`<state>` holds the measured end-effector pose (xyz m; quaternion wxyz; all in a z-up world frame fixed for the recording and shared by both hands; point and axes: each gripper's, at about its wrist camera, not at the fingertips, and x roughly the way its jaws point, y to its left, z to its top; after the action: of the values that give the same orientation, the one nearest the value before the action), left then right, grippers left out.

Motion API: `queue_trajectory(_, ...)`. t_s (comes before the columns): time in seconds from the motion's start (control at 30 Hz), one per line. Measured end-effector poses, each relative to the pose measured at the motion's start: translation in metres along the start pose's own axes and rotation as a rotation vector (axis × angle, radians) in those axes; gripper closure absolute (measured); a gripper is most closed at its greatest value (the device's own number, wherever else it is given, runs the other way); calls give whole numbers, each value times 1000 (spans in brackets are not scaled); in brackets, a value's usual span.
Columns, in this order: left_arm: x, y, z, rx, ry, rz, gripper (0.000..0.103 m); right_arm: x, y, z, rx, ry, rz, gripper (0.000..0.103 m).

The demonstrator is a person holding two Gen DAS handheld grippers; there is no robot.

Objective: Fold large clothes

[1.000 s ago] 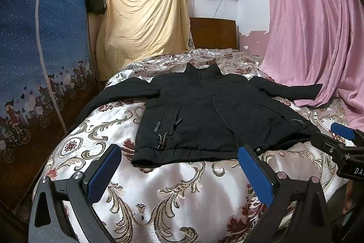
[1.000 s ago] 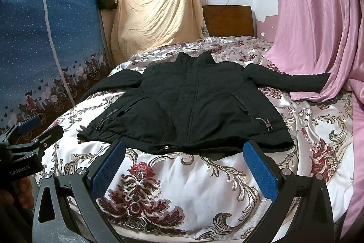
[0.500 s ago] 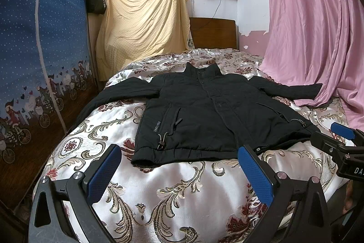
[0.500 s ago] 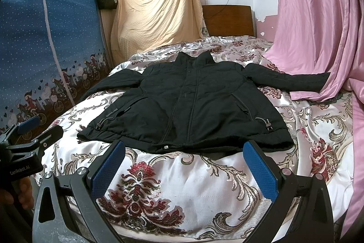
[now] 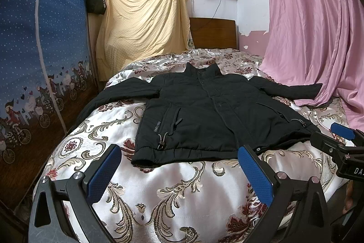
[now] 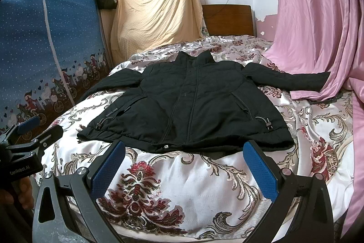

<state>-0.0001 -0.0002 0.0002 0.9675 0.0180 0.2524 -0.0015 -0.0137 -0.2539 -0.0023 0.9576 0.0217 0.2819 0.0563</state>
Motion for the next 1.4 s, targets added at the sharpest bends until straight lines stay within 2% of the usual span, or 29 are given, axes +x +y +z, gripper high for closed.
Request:
queue_trajectory(1.1,0,0,0,1,1,1,0,2,2,0,0,5,1,1)
queue_trajectory(1.37,2,-1,-2,-1,24,2,0,7,3,-4,0,21,5,1)
queue_trajectory(1.4,12,2,0,-1,28,1,0,8,4,-6,1,26,6,1)
